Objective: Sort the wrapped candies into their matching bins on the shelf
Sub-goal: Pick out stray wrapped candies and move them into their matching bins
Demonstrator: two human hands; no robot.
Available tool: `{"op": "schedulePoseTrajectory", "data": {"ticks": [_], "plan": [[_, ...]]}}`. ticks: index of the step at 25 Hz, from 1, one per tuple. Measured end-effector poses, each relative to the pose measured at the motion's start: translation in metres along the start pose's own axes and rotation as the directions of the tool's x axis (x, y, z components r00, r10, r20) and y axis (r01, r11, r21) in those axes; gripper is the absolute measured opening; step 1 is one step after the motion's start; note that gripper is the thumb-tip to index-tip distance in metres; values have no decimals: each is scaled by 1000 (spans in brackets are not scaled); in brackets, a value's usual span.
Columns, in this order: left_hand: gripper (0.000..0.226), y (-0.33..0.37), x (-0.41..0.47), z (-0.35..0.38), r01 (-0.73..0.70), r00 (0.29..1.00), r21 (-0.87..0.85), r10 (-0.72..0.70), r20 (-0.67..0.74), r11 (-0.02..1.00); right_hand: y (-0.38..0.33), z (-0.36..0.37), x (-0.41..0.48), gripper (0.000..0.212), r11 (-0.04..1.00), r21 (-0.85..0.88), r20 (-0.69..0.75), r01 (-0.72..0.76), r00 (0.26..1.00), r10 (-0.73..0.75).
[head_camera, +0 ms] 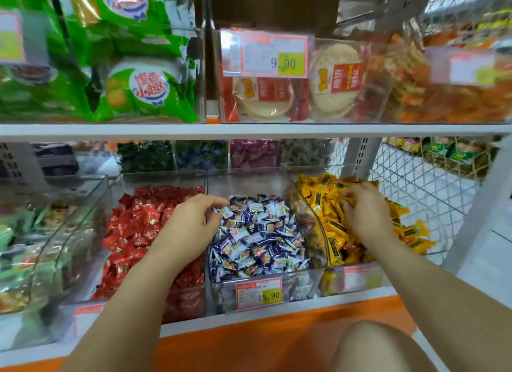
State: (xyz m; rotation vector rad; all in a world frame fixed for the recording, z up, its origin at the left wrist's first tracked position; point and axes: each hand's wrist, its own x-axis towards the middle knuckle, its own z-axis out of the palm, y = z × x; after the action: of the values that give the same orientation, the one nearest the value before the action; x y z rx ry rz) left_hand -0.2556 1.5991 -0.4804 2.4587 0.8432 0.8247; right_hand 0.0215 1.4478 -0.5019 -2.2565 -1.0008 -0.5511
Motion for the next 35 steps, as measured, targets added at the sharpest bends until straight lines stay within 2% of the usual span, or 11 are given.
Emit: {"op": "schedulePoseTrajectory", "data": {"ticks": [3,6,8,11,14,16,21,25,29,31,35], "plan": [[26,-3,-2,-2,7,1000,-7,-8,-4,1000,-4,8,7,20,992,-124,-1,-13,1000,13],[26,-7,-3,-6,9,1000,-13,-10,-18,1000,-6,6,7,27,941,-331,134,64,991,-20],[26,-8,-6,-11,15,1000,-22,-16,-17,1000,-7,-2,4,34,926,-371,216,70,976,13],[26,-16,-12,-23,16,999,-8,-17,-37,1000,-27,-19,-5,44,943,-323,227,76,974,-1],[25,-33,-24,-44,44,997,33,-42,-69,998,-81,-28,-15,42,968,-183,257,174,959,-124],[26,-53,-37,-62,77,990,106,-63,-126,991,-129,-23,-26,34,964,-42,309,263,921,-238],[25,-108,-72,-102,167,972,248,-119,-201,954,-233,7,-61,24,831,341,385,440,741,-550],[26,-133,-87,-114,201,960,185,-155,-234,962,-285,38,-80,20,727,564,461,392,581,-671],[27,-151,-91,-113,178,961,73,-158,-227,981,-313,71,-90,20,695,618,550,368,429,-717],[28,-154,-86,-112,169,961,56,-152,-230,984,-322,86,-91,21,678,598,579,428,354,-735],[27,-157,-77,-112,208,952,31,-195,-237,978,-335,114,-96,25,637,567,677,522,145,-722]]}}
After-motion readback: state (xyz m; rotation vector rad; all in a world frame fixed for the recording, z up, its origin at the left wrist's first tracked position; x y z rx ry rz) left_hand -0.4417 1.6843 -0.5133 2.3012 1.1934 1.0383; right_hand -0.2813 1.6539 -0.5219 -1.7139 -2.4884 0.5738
